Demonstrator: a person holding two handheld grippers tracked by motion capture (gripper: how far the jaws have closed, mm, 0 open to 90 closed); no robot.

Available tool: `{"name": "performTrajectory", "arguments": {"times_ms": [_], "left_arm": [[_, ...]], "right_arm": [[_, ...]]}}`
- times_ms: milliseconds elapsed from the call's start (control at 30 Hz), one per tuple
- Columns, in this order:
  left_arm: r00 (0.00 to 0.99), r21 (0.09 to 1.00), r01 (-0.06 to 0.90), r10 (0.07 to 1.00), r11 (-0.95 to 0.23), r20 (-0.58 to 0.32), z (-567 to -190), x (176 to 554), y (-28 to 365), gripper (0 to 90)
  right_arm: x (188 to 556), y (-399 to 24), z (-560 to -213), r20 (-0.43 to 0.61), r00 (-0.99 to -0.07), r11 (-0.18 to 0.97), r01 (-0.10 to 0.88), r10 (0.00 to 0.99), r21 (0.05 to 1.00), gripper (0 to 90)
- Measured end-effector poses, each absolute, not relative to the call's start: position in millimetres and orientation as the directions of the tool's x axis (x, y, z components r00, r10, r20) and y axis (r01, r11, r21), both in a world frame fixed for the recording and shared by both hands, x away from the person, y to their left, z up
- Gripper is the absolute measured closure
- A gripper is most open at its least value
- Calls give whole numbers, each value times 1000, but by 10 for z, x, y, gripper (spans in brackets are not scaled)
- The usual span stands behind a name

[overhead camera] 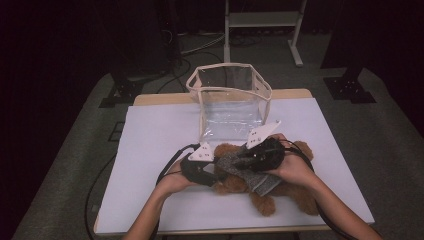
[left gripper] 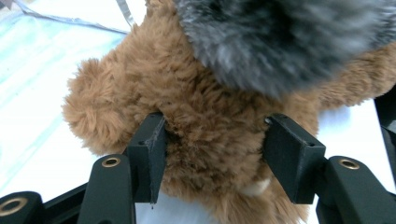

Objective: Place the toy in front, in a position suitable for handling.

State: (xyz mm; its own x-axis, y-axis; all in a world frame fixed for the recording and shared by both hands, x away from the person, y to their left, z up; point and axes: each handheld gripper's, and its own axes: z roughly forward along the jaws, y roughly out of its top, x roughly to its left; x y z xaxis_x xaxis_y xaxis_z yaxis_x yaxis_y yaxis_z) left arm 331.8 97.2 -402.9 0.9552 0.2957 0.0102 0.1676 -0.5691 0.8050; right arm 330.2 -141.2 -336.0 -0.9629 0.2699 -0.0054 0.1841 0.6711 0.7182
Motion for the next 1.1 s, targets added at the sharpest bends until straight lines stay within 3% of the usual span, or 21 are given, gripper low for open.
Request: {"name": "performTrajectory", "arguments": {"times_ms": [400,933,1100], "left_arm": [[960,806,182,279,-564,-21,-4139,3311,1002,420],[960,812,200,277,-549,-48,-4167,3344,997,436],[968,817,181,247,-548,-49,-4141,3309,976,436]], "right_arm": [[3455,-1478,-3346,-88,-931,690,196,353,697,741],[3451,-1102,-3435,-101,-952,716,144,288,683,741],[3566,-1248,-3306,-95,-937,689,175,335,704,740]]}}
